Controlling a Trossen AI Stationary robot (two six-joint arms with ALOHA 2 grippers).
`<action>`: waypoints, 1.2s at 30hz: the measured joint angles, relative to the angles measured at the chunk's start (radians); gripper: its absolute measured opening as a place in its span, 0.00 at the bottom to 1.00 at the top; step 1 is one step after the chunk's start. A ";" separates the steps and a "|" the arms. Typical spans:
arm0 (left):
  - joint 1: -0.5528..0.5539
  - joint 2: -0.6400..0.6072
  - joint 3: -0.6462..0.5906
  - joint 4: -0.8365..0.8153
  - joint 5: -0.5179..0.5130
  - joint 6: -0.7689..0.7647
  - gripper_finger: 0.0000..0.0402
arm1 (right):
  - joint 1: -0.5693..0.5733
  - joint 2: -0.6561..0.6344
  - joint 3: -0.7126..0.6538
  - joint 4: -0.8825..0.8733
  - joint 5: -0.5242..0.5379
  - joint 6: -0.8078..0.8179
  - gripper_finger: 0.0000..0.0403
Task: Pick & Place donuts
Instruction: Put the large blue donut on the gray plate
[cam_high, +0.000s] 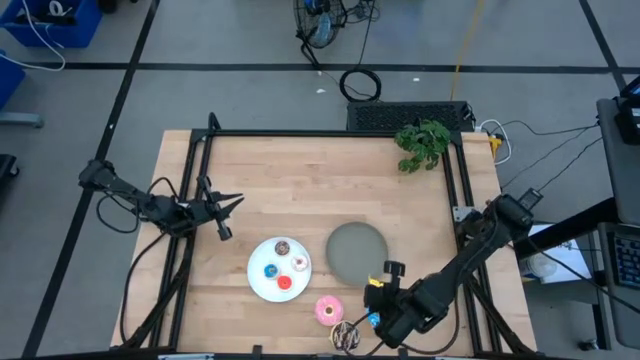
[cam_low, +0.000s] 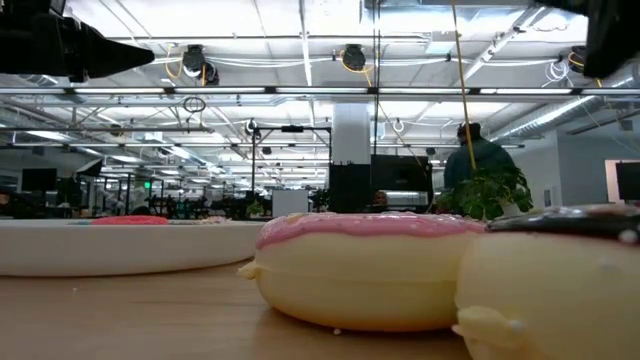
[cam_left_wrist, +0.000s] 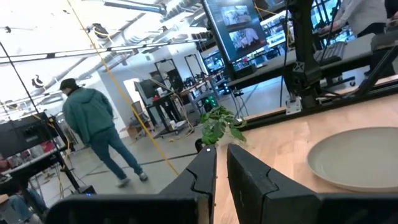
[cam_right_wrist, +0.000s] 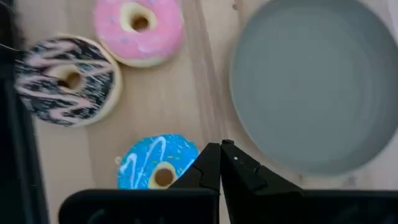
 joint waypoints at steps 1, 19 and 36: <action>0.000 0.000 0.000 0.000 0.000 0.000 0.12 | 0.000 0.003 -0.008 0.000 0.000 0.016 0.00; 0.000 0.000 0.000 -0.009 0.000 -0.016 0.12 | -0.003 0.002 -0.126 0.099 -0.106 0.231 0.57; 0.000 0.000 0.001 -0.018 -0.001 -0.024 0.12 | -0.003 0.001 -0.212 0.208 -0.194 0.162 0.71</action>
